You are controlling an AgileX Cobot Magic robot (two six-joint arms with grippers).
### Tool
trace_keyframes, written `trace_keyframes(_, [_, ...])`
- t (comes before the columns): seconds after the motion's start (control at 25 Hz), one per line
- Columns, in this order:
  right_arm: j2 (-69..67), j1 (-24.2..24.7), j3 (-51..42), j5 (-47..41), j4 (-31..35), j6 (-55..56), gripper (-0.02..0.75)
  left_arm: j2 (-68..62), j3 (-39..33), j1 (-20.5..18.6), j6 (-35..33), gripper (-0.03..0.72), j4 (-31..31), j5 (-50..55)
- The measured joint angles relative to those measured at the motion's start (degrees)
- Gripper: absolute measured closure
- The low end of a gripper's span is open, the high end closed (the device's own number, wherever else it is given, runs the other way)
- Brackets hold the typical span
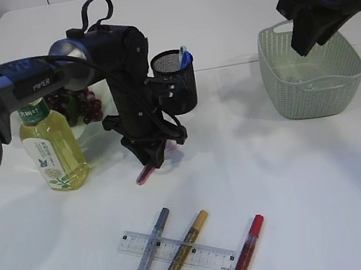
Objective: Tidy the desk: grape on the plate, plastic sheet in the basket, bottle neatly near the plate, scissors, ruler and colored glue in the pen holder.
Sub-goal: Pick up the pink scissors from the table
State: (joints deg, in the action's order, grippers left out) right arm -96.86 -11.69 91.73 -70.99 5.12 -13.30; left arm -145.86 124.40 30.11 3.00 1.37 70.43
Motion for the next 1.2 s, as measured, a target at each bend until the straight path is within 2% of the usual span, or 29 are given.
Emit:
trace_keyframes(0.44, [0.0, 0.0, 0.0, 0.0, 0.0, -0.09, 0.446, -0.12, 0.11, 0.0, -0.15, 0.529, -0.26, 0.34])
trace_keyframes(0.96, [0.0, 0.0, 0.0, 0.0, 0.0, -0.09, 0.446, -0.12, 0.11, 0.0, -0.24, 0.53, -0.13, 0.34])
trace_keyframes(1.2, [0.0, 0.0, 0.0, 0.0, 0.0, -0.09, 0.446, 0.54, -0.14, 0.0, 0.2, 0.53, 2.63, 0.01])
